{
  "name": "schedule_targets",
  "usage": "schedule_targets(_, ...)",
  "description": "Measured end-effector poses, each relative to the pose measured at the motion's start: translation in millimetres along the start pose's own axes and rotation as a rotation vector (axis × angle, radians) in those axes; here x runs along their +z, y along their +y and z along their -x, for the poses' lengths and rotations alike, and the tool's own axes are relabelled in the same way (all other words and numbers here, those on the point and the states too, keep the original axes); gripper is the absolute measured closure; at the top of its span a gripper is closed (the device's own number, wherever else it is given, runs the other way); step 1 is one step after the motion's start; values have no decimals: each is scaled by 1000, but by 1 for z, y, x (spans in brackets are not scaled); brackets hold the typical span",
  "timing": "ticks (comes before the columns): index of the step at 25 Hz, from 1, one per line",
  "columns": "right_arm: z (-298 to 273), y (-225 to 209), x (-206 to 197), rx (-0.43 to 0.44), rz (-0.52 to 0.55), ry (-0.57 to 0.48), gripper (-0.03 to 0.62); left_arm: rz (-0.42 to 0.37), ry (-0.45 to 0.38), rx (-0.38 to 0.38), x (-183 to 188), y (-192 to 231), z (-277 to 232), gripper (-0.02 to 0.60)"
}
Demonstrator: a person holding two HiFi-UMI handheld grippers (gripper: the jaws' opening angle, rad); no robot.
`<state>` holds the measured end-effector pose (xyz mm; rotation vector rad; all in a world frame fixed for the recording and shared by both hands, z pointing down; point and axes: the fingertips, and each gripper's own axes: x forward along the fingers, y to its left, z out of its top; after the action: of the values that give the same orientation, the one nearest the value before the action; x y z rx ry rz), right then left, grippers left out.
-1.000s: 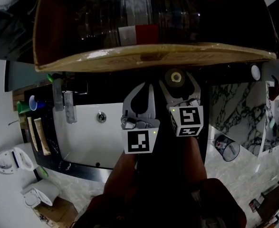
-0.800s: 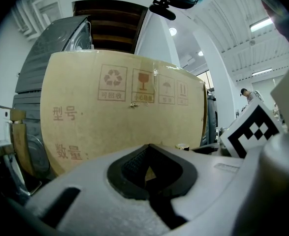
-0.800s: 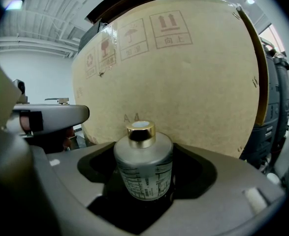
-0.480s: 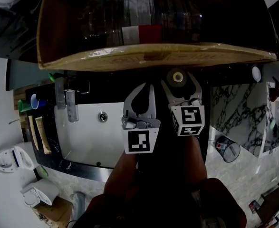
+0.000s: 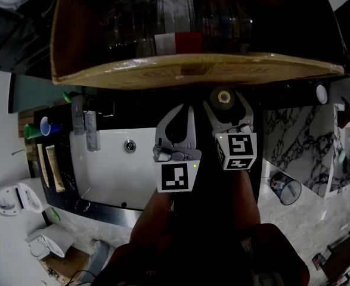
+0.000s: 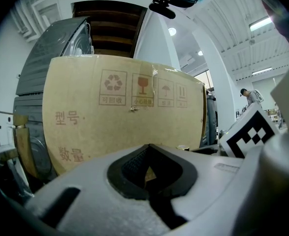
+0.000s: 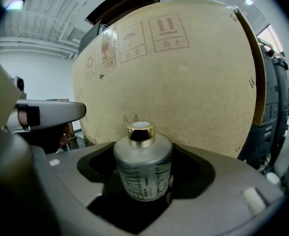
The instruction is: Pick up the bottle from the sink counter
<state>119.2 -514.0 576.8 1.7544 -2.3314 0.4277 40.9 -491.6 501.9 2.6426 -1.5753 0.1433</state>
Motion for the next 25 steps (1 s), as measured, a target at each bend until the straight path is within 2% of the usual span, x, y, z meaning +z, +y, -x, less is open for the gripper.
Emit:
schedule_targets(9, 11, 1, 2, -3, 10, 15, 261, -14, -20, 14, 11, 1, 8, 578)
schedule_targets(25, 45, 22, 40, 0, 66, -58, 261, -20, -86, 48, 45, 2, 46, 578)
